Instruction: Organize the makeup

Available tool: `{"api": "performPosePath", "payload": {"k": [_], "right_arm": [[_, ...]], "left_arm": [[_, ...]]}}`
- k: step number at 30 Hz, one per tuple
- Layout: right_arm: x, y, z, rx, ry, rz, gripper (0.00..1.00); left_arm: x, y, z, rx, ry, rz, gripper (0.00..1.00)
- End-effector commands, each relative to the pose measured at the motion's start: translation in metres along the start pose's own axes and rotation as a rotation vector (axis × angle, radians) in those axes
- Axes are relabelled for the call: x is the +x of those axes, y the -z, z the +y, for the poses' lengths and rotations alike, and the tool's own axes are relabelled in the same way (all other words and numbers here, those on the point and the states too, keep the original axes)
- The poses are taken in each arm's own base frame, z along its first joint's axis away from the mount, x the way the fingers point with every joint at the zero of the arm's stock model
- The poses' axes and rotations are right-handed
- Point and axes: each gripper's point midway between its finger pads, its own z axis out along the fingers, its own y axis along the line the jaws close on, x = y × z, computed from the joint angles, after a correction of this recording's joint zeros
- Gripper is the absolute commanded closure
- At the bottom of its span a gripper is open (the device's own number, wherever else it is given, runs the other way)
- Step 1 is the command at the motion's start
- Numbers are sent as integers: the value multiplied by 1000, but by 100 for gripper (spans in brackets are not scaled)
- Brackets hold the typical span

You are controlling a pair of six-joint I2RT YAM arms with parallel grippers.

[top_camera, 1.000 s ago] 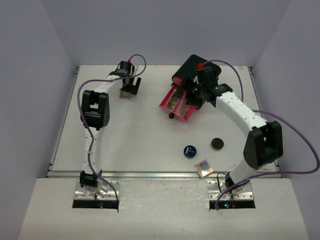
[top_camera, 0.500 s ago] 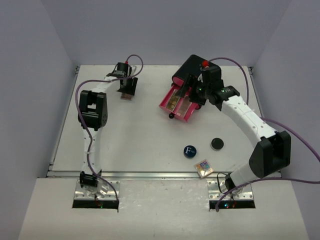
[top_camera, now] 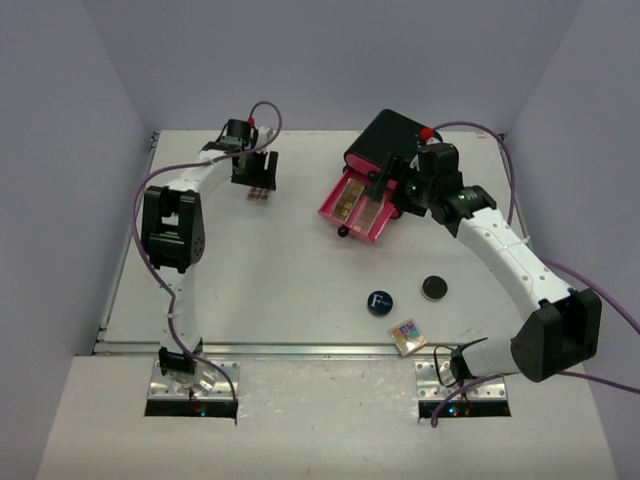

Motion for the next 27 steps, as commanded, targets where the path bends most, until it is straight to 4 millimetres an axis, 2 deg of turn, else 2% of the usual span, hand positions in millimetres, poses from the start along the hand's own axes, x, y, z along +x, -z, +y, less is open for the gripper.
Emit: {"api": "performPosePath", "payload": {"k": [1, 2, 5, 7, 10, 13, 15, 18, 24, 27], "right_arm": [[-16, 13, -16, 35, -8, -89, 11], [-15, 15, -22, 53, -12, -98, 10], [-14, 20, -40, 100, -26, -118, 9], [-12, 21, -48, 118, -44, -123, 9], [-12, 26, -53, 138, -63, -146, 9], [-15, 37, -56, 146, -67, -185, 7], [-19, 48, -58, 155, -63, -223, 6], [-22, 59, -61, 166, -58, -262, 5], [-19, 67, -67, 179, -45, -285, 3], [-15, 66, -69, 179, -45, -276, 3]], "left_arm": [[-57, 73, -74, 145, -70, -225, 100], [-56, 81, -88, 164, -92, -239, 100], [-42, 93, -161, 252, -203, -248, 100], [-41, 96, -183, 286, -227, -266, 100], [-27, 87, -220, 327, -272, -245, 100], [-23, 72, -243, 322, -316, -238, 100], [-22, 57, -251, 296, -354, -238, 100], [-27, 47, -256, 273, -367, -253, 100], [-41, 24, -246, 183, -369, -301, 100], [-46, 20, -246, 172, -367, -316, 100]]}}
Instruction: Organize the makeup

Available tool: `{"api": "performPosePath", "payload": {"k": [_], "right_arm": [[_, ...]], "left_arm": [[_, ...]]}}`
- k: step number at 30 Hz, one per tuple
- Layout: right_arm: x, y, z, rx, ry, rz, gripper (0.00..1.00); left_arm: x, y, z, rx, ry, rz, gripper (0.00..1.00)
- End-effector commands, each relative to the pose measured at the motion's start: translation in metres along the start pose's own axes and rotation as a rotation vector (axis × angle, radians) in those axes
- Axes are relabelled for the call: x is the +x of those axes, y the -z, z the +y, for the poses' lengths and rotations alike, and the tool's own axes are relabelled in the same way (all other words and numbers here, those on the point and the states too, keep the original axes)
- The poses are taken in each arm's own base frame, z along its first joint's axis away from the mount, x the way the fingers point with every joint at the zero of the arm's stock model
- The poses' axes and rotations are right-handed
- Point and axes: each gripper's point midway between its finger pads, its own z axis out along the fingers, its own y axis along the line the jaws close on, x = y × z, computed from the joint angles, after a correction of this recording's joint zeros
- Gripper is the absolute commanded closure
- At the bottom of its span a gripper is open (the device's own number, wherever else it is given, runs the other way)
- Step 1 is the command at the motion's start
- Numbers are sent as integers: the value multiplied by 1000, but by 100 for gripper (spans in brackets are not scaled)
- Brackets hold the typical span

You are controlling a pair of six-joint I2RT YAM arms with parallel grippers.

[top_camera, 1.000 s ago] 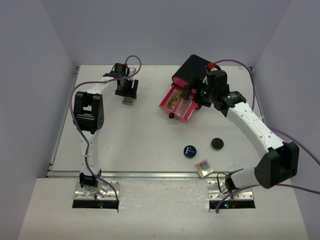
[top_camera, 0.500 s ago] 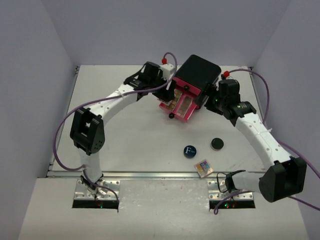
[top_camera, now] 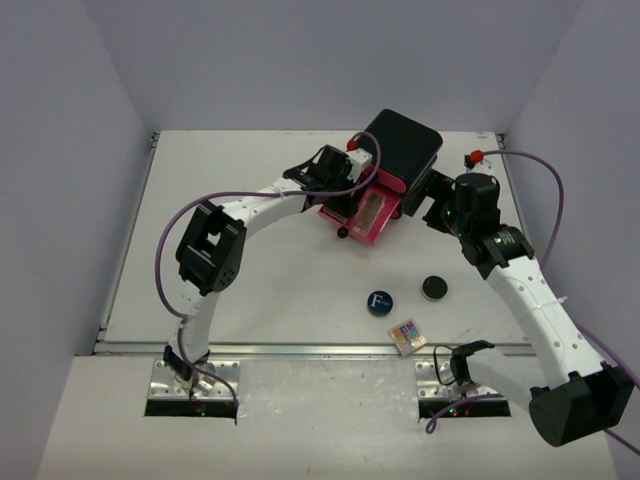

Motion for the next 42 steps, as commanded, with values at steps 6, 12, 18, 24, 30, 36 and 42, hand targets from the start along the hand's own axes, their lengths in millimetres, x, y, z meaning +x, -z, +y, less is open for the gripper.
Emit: {"api": "performPosePath", "payload": {"k": [6, 12, 18, 24, 30, 36, 42], "right_arm": [[-3, -3, -9, 29, 14, -32, 2], [-9, 1, -8, 27, 25, -52, 1], [-7, 3, -11, 24, 43, -55, 1], [13, 6, -12, -41, 178, 17, 1], [40, 19, -8, -106, 249, 176, 1], [86, 51, -5, -256, 361, 393, 1], [151, 76, -7, -459, 397, 647, 1]], "left_arm": [[-57, -6, 10, -65, -26, -173, 100], [-54, -15, 13, -87, -40, -162, 97], [-58, -14, 14, -108, -55, -167, 47], [-68, -6, 11, -102, -56, -180, 13], [-70, 0, 9, -95, -52, -175, 0], [-80, 28, 3, -78, -55, -181, 0], [-83, 71, -2, -73, -52, -194, 0]]}}
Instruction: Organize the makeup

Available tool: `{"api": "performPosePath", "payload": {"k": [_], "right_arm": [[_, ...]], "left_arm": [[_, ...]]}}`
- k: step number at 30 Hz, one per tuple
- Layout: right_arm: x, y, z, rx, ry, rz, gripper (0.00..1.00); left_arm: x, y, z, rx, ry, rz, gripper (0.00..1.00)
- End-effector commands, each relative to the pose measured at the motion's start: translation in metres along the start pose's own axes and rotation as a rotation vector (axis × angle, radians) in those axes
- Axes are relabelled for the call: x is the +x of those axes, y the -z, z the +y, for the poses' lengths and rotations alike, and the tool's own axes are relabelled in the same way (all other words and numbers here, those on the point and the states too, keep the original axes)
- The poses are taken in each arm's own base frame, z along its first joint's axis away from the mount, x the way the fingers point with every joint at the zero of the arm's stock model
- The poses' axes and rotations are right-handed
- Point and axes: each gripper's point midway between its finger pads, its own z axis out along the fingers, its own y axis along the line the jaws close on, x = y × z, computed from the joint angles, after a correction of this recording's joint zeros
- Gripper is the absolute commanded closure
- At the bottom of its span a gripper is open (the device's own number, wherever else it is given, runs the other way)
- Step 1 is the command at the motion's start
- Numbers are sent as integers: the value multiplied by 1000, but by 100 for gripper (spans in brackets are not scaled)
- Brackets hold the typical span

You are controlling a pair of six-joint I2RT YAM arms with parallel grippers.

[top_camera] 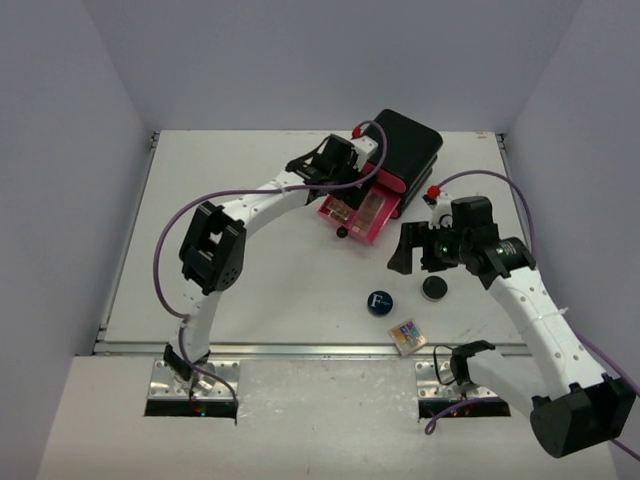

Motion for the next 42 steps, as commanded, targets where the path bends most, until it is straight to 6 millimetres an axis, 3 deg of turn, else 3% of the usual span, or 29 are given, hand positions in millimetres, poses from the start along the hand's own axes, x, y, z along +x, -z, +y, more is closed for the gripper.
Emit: {"api": "performPosePath", "payload": {"k": [1, 6, 10, 14, 17, 19, 21, 23, 29, 33, 37, 42], "right_arm": [[50, -1, 22, -205, 80, 174, 1], [65, -16, -1, -64, 286, 223, 1], [79, -27, -18, -22, 452, 232, 1], [95, -36, -4, -167, 518, 234, 1], [87, -43, -17, -55, 530, 226, 1], [70, -47, -34, 129, 446, 182, 1], [56, -44, -23, 166, 223, 118, 1], [58, -34, -29, 256, 37, 92, 1], [117, -2, -69, 595, -387, 148, 1], [146, 17, -70, 758, -705, 182, 1], [168, 12, -59, 783, -892, 249, 1], [167, -7, -54, 733, -1088, 159, 1]], "left_arm": [[-51, 72, -2, 8, 8, -144, 0], [-40, 110, 1, 14, -14, -151, 0], [-25, 117, 7, 5, -37, -135, 0], [-15, 122, 17, -11, -39, -139, 0], [-16, 124, 22, -20, -45, -151, 0], [-18, 125, 27, -30, -51, -164, 0], [-22, 125, 26, -10, -53, -181, 0], [-24, 125, 29, -2, -46, -189, 0], [-23, 122, 23, 45, -41, -197, 0], [-22, 119, 21, 55, -43, -197, 0], [-19, 114, 21, 57, -41, -189, 0], [-14, 113, 20, 65, -38, -176, 0]]}}
